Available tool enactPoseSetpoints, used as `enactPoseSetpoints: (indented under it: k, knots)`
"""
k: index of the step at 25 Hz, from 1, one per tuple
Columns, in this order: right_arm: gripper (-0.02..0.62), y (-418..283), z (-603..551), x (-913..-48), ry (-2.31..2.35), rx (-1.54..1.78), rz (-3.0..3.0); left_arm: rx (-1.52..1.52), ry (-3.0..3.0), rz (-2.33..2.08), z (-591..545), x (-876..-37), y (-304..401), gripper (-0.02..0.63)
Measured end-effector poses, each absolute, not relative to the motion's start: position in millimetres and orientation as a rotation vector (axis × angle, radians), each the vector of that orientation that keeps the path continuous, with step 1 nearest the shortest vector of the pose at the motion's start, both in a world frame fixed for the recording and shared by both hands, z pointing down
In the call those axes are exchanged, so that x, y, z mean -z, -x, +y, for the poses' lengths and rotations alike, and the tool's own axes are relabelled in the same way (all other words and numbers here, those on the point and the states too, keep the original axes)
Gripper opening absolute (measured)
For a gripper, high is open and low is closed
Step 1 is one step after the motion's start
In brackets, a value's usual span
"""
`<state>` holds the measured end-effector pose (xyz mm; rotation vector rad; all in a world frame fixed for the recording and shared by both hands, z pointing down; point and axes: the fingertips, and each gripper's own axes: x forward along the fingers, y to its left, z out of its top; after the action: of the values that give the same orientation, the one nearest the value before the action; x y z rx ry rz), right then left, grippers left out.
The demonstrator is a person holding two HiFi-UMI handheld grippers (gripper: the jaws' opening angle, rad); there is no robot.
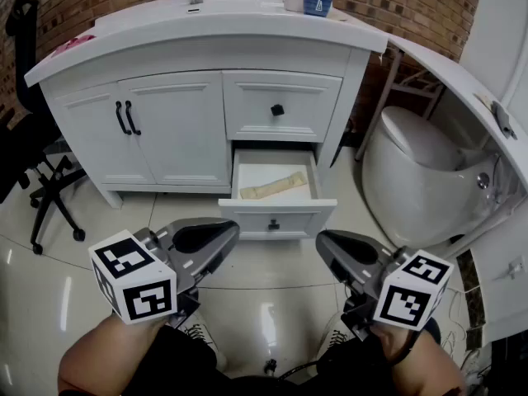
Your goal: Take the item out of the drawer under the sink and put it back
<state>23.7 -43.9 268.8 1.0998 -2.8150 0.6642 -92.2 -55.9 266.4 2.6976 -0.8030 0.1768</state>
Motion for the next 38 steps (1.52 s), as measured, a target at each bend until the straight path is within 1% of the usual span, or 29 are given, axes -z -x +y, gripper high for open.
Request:
enactPoseSetpoints:
  k: [23, 29, 38]
  knots:
    - [0.005, -14, -40, -262, -1.059, -0.673, -2.853, -0.181, -2.688, -0.792, -62, -271, 84, 0.006]
    - [0.005, -16, -53, -259, -1.054, -0.696, -2.875, -0.222, -2.687, -0.762, -73, -281, 73, 0.006]
    - [0.005, -35, -109, -287, -1.106, -0.731, -2.811, -0.219, -2.668, -0.836, -121, -288, 77, 0.006]
